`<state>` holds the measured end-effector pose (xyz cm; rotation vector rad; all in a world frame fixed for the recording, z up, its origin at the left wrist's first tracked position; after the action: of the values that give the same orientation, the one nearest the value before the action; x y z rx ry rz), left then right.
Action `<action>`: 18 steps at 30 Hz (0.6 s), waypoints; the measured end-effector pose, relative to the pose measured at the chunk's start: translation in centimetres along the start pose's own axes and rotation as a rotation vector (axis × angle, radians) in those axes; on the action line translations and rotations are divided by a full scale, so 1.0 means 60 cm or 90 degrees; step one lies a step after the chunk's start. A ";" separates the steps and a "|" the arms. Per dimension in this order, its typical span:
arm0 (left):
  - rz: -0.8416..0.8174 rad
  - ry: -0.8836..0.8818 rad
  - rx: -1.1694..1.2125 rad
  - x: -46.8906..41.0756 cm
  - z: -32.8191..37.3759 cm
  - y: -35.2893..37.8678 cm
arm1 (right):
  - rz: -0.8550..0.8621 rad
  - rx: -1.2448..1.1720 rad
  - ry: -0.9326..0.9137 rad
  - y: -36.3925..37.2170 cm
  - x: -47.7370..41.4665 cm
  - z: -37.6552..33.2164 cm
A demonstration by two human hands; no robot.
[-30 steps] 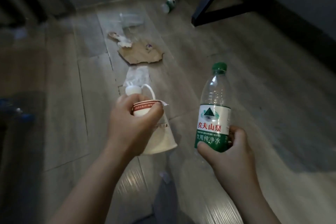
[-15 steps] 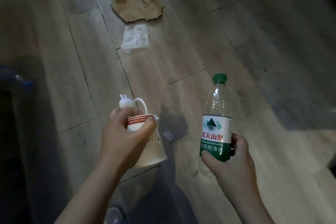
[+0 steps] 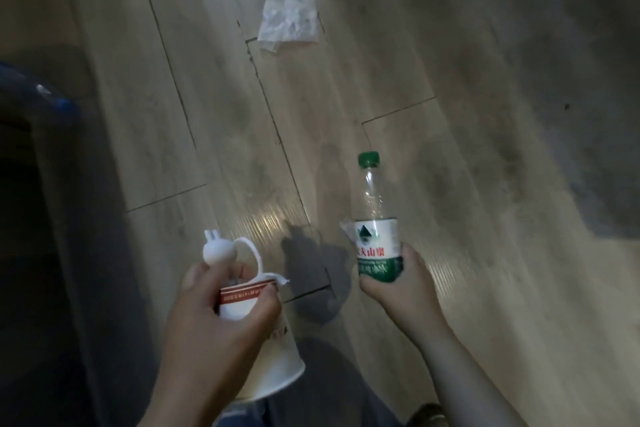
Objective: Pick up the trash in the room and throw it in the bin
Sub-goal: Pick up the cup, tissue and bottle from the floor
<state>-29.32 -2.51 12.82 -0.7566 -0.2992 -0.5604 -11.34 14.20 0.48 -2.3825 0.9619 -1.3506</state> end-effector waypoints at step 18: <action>0.061 -0.016 0.030 -0.046 -0.023 -0.031 | -0.024 0.148 -0.070 0.162 -0.130 -0.018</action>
<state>-32.57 -3.57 11.66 -0.7281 -0.2964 -0.4526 -19.14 12.03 -9.05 -2.2828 0.6928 -1.2532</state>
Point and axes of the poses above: each hand's wrist, its own x-axis away from the middle knuckle, its own y-axis out of the palm, z = x × y, the point moved 6 cm from there along -x, towards the middle knuckle, and after that the axes turned 5 degrees about x, right-handed, at the moved point
